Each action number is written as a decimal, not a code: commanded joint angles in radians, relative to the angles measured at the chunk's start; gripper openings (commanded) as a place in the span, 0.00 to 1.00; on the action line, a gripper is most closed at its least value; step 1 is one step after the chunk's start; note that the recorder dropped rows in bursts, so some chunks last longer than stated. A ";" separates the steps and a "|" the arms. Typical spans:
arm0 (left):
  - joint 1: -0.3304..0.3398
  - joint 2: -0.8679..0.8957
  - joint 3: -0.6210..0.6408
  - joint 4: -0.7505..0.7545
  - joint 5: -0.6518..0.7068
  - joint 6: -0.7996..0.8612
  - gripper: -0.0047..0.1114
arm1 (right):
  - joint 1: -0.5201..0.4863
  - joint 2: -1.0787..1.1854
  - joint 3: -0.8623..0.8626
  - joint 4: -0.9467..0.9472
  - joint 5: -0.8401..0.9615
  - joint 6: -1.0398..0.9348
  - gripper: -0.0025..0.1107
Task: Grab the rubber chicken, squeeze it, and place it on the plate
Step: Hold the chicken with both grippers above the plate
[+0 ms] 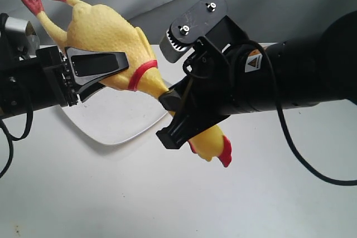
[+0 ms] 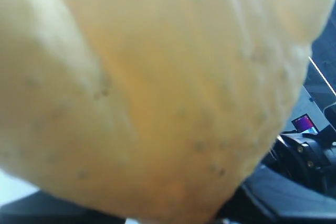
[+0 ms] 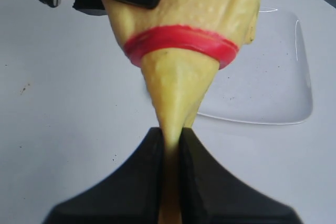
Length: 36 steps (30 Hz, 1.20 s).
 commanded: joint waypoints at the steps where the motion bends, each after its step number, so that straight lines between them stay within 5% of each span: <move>1: -0.003 0.001 -0.005 0.019 -0.006 -0.001 0.08 | 0.000 -0.009 -0.006 0.003 -0.030 -0.006 0.02; 5: -0.003 0.001 -0.005 0.019 -0.006 -0.001 0.34 | 0.000 -0.009 -0.006 0.003 -0.030 -0.006 0.02; 7: -0.003 0.001 -0.005 0.023 -0.006 -0.001 0.58 | 0.000 -0.009 -0.006 0.003 -0.030 -0.006 0.02; 8: -0.003 0.001 -0.005 0.026 -0.006 -0.001 0.85 | 0.000 -0.009 -0.006 0.003 -0.030 -0.006 0.02; 9: -0.003 0.001 -0.005 0.026 -0.006 -0.001 0.94 | 0.000 -0.009 -0.006 0.003 -0.030 -0.006 0.02; 15: -0.003 0.001 -0.005 0.006 -0.006 0.002 0.91 | 0.000 -0.009 -0.006 0.003 -0.030 -0.006 0.02; 17: -0.003 0.001 -0.005 0.001 -0.006 0.002 0.72 | 0.000 -0.009 -0.006 0.003 -0.030 -0.006 0.02; 20: -0.003 0.001 -0.005 0.005 -0.006 0.002 0.11 | 0.000 -0.009 -0.006 0.003 -0.028 -0.006 0.02; 21: -0.003 0.001 -0.005 0.005 -0.006 0.007 0.05 | 0.000 -0.009 -0.006 0.003 -0.026 -0.006 0.02; 31: -0.003 0.001 -0.005 0.007 -0.006 0.007 0.09 | 0.000 -0.009 -0.006 0.003 -0.017 -0.006 0.02; 33: -0.003 0.001 -0.005 0.004 -0.006 0.007 0.20 | 0.000 -0.009 -0.006 0.003 -0.017 -0.006 0.02; 36: -0.003 0.001 -0.005 0.004 -0.006 0.007 0.50 | 0.000 -0.009 -0.006 0.003 -0.017 -0.006 0.02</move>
